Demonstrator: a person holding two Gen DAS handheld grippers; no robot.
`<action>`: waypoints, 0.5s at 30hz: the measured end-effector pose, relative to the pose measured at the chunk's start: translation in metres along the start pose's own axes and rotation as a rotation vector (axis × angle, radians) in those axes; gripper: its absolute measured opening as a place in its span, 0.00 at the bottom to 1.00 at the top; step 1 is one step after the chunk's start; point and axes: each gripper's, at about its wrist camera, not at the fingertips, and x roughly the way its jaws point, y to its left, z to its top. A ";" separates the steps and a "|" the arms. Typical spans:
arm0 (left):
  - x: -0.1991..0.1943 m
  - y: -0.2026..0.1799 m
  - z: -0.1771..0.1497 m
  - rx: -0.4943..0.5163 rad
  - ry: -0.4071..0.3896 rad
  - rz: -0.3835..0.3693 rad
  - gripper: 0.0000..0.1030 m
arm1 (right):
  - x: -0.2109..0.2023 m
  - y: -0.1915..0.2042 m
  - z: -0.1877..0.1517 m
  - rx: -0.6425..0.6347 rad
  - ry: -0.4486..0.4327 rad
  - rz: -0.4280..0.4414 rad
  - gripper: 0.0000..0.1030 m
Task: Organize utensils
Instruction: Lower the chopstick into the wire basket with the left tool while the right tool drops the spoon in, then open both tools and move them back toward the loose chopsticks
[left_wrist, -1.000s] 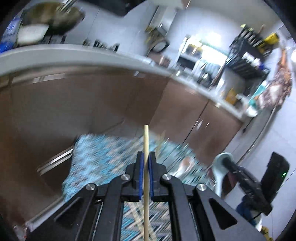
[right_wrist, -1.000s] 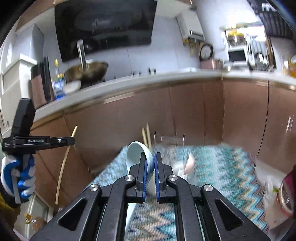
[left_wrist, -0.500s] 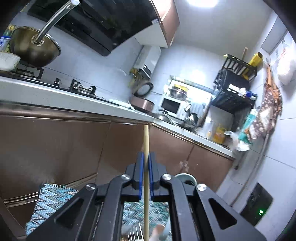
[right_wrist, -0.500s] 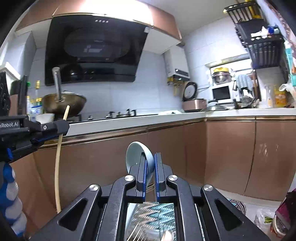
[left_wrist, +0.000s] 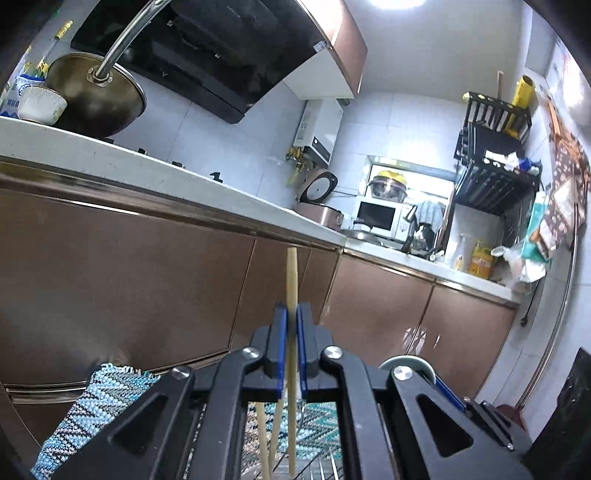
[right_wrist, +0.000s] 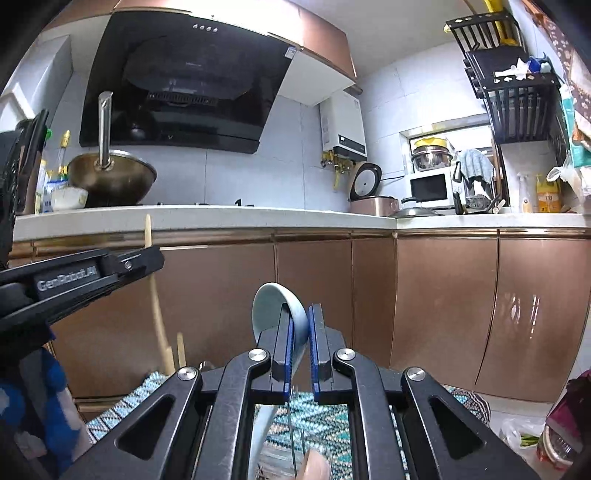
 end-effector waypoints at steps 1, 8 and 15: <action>-0.001 -0.001 -0.004 0.009 0.008 0.002 0.05 | -0.002 0.001 -0.002 -0.007 0.008 0.003 0.08; -0.013 0.002 -0.006 0.006 0.050 0.001 0.07 | -0.017 -0.005 -0.015 0.032 0.058 0.011 0.13; -0.041 0.000 0.006 0.019 0.076 0.024 0.31 | -0.046 -0.007 -0.001 0.080 0.026 -0.003 0.50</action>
